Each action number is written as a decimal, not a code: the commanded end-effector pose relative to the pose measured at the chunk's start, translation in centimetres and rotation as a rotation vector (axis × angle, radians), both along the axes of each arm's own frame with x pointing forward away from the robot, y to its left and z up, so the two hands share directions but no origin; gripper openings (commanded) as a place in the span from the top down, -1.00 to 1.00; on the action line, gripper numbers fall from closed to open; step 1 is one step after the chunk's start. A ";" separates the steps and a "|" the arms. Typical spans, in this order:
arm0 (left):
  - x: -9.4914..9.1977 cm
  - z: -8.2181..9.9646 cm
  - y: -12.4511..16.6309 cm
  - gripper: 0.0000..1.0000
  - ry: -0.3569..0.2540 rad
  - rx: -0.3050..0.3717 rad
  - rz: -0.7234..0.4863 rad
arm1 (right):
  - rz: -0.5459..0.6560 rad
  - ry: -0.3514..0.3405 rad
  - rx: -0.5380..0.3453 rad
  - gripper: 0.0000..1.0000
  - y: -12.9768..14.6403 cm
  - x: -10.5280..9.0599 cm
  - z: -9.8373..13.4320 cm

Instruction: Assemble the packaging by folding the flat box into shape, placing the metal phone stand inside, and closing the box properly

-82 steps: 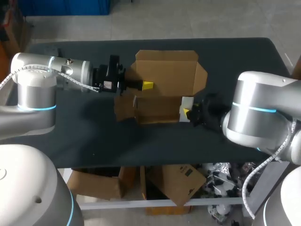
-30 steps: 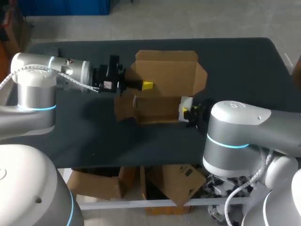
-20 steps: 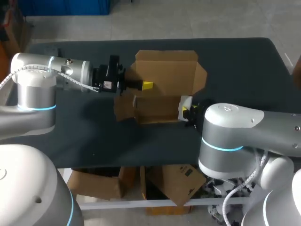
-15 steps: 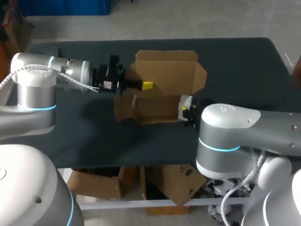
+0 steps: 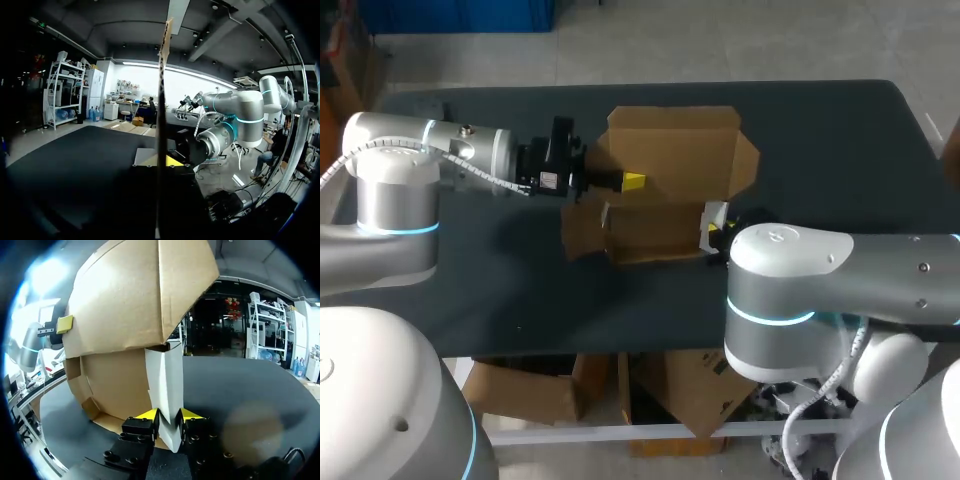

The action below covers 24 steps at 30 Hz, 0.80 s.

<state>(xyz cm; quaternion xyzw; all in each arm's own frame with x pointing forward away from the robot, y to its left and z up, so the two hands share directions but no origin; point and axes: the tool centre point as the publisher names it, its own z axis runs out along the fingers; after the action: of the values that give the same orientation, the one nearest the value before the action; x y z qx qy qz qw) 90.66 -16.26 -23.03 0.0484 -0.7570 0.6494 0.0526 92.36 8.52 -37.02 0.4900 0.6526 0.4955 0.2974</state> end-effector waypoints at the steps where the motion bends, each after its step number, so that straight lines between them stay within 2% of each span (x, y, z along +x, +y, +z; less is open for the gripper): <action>1: -0.1 -0.3 -0.1 1.00 0.001 -0.001 -0.002 | -0.072 -0.006 -0.023 0.53 0.9 0.2 -0.3; 13: -0.1 -0.3 -0.1 1.00 0.001 -0.001 -0.002 | -0.075 -0.001 -0.023 0.67 0.7 0.3 -0.3; 17: -0.1 -0.3 -0.1 1.00 0.001 -0.001 -0.002 | -0.074 0.004 -0.026 0.96 0.6 0.2 -0.3; 21: -0.1 -0.3 -0.1 1.00 0.001 -0.001 -0.002 | -0.071 0.007 -0.027 0.95 0.5 0.1 -0.3; 24: -0.1 -0.3 -0.1 1.00 0.001 -0.001 -0.002 | -0.069 0.011 -0.028 0.86 0.4 0.0 -0.2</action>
<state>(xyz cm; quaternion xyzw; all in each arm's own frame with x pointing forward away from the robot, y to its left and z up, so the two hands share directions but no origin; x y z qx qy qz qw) 90.60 -16.15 -23.03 0.0483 -0.7571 0.6493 0.0528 92.43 8.13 -37.17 0.5067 0.6455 0.4782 0.3128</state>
